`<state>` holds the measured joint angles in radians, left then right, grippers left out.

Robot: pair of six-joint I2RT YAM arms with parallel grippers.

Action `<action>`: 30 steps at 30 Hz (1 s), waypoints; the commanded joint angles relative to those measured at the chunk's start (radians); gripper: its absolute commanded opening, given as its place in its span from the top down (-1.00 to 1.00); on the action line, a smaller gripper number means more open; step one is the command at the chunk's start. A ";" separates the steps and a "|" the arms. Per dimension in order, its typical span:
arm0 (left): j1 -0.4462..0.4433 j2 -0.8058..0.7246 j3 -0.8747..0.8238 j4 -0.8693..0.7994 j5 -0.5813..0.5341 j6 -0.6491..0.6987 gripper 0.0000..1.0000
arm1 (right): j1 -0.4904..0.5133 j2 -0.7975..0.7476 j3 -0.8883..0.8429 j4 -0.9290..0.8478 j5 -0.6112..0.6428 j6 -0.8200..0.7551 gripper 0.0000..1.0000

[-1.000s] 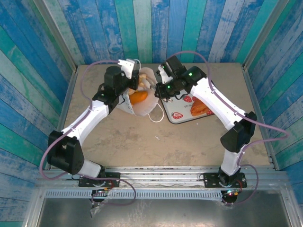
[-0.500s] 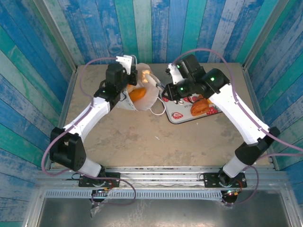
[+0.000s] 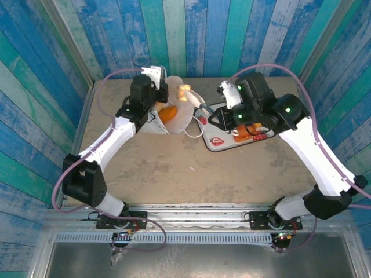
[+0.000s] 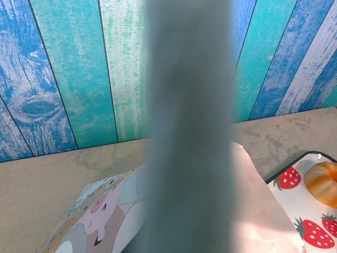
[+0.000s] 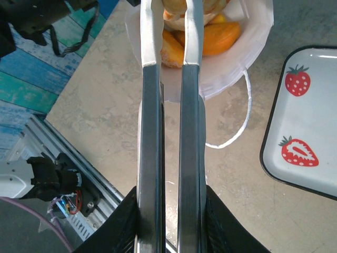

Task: Take the fake bread out of the paper bag

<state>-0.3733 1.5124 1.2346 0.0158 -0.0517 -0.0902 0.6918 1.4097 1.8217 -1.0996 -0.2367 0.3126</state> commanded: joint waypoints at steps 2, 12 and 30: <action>-0.003 0.029 0.034 -0.011 -0.011 -0.011 1.00 | 0.000 -0.065 0.000 0.004 0.038 -0.010 0.53; -0.003 0.007 0.012 0.002 0.003 -0.005 1.00 | -0.082 -0.008 0.045 -0.154 0.259 -0.029 0.53; -0.003 -0.026 -0.006 0.006 0.019 -0.003 1.00 | -0.176 0.269 0.074 -0.184 0.429 -0.082 0.51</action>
<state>-0.3733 1.5116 1.2350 0.0135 -0.0456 -0.0902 0.5163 1.6615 1.8568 -1.2804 0.1425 0.2485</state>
